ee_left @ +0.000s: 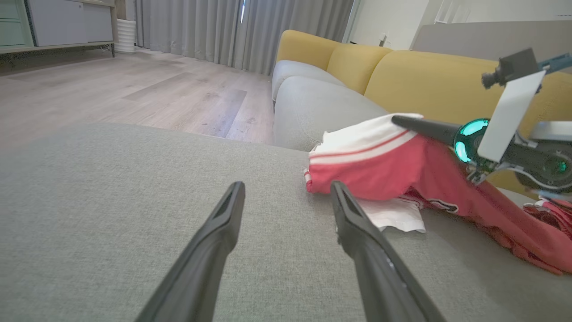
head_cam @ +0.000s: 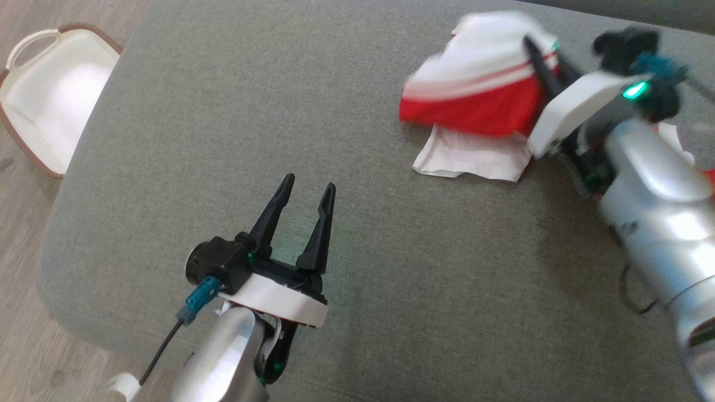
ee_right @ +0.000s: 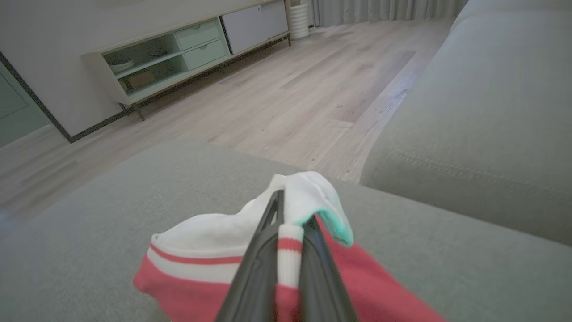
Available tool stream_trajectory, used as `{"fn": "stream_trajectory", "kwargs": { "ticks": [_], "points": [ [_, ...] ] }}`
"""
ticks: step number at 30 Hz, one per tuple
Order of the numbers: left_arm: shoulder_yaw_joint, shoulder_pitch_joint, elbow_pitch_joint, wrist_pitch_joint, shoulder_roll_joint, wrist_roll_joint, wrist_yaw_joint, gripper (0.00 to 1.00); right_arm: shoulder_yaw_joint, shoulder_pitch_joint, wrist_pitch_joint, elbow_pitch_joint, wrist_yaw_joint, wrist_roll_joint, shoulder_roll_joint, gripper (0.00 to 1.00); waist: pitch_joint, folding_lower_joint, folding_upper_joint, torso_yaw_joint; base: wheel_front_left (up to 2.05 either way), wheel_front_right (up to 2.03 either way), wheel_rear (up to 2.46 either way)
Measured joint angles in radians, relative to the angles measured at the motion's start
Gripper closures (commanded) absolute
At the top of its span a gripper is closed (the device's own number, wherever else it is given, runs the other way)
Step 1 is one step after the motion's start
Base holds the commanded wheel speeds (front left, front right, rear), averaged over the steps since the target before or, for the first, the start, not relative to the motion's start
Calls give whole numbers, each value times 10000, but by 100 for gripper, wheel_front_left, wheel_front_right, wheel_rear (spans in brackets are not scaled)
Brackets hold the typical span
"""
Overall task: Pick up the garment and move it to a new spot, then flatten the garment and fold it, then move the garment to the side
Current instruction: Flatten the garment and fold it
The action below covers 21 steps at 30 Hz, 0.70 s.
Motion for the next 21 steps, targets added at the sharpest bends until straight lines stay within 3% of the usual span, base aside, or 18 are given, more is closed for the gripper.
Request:
{"fn": "stream_trajectory", "kwargs": {
  "ticks": [7, 12, 13, 14, 17, 21],
  "points": [
    [-238, 1, -52, 0, -10, -10, -25, 0, 347, -1648, 92, -40, 0, 65, -1463, 100, 42, 0, 0, 102, 0, 0, 0],
    [-619, -21, -84, 0, -21, -186, -25, 0, 706, -3133, 272, 880, 0, -541, -2332, 100, 334, 1, 0, 434, 0, 0, 0],
    [-671, -43, -84, 0, -25, -190, -25, 0, 752, -3430, 228, 1206, 0, -848, -2512, 55, 398, 1, 0, 508, 0, 0, 0],
    [-704, -77, -84, 0, -27, -194, -25, 0, 830, -3732, 167, 1563, 0, -1220, -2686, 0, 462, 1, 0, 582, 0, 0, 0],
    [-738, -257, -84, 0, -35, -274, -25, 0, 917, -4322, 171, 2627, 0, -2013, -2886, 0, 598, 1, 0, 776, 0, 0, 0],
    [-681, -350, -73, 0, -35, -274, -25, 0, 846, -4312, 121, 3229, 0, -2245, -2546, 0, 604, 2, 0, 779, 0, 0, 0]
  ]
}}
